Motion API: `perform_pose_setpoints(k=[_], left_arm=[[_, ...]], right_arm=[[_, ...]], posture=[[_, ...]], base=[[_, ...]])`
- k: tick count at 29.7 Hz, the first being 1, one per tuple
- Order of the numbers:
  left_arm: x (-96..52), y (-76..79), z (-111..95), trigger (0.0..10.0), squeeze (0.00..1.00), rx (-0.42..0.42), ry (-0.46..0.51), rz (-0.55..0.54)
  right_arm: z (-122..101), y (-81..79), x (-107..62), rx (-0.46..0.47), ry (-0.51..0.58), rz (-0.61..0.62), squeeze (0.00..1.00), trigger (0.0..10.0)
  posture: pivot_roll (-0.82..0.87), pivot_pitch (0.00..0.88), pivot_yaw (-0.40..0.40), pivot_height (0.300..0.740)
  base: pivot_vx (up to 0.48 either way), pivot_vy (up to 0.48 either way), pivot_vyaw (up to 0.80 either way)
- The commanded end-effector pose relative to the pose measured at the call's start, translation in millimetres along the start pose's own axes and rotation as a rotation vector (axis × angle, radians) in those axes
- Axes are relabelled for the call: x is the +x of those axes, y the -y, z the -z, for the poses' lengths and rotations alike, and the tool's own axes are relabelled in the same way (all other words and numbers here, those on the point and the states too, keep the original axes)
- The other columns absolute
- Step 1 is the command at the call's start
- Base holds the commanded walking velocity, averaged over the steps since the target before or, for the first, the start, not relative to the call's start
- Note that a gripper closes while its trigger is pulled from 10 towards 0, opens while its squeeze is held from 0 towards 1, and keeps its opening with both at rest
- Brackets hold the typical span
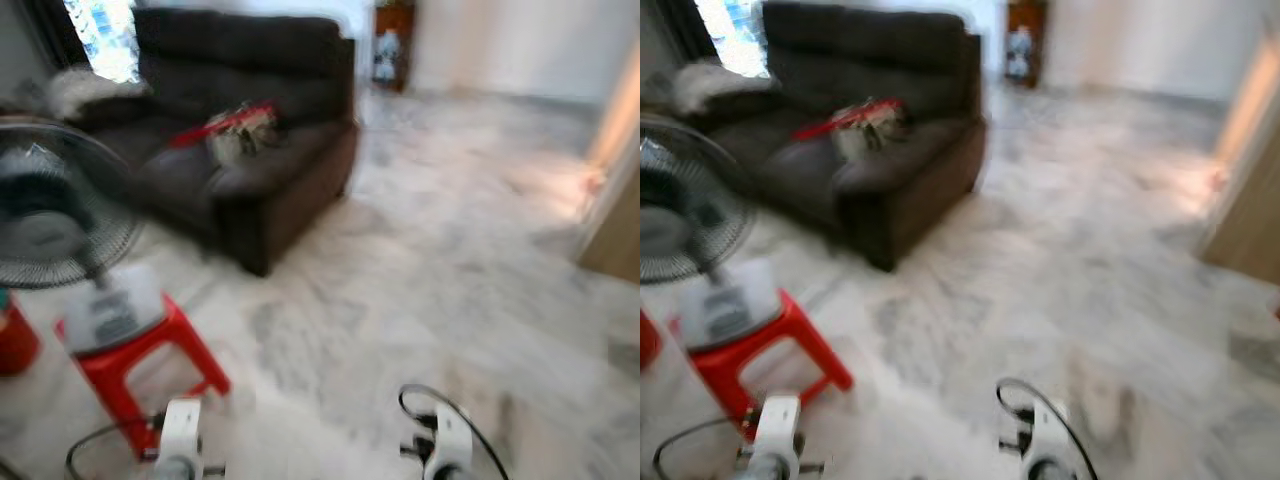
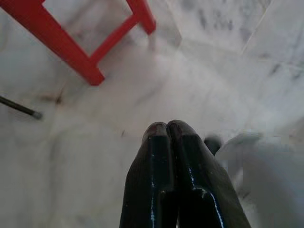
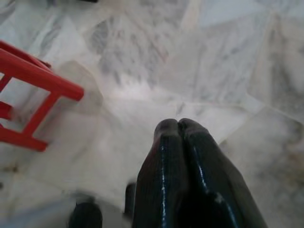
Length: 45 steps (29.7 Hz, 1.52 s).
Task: Picking trash to rubbish bin
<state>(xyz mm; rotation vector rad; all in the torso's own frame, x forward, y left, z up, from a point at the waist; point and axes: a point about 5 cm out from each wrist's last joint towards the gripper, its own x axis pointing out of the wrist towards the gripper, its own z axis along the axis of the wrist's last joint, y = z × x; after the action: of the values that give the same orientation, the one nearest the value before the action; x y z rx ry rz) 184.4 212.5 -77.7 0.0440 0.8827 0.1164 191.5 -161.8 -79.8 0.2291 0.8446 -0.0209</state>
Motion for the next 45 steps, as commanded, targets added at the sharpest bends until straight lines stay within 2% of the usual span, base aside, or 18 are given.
perform_pose_setpoints(k=[1, 45], left_arm=[[3.3, 0.0, -16.7, 10.0, 0.0, 0.038, 0.044, 0.005], [2.5, -0.4, -13.1, 10.0, 0.0, 0.05, 0.037, 0.006]], right_arm=[[2.9, -2.4, -0.1, 0.007, -0.01, -0.003, 0.0, 10.0], [7.2, -6.1, -0.7, -0.002, -0.024, -0.028, 0.0, 10.0]], posture=[[-0.01, 0.0, 0.06, 0.74], [0.0, 0.0, 0.053, 0.74]], base=[[0.0, 0.0, 0.8], [0.0, 0.0, 0.8]])
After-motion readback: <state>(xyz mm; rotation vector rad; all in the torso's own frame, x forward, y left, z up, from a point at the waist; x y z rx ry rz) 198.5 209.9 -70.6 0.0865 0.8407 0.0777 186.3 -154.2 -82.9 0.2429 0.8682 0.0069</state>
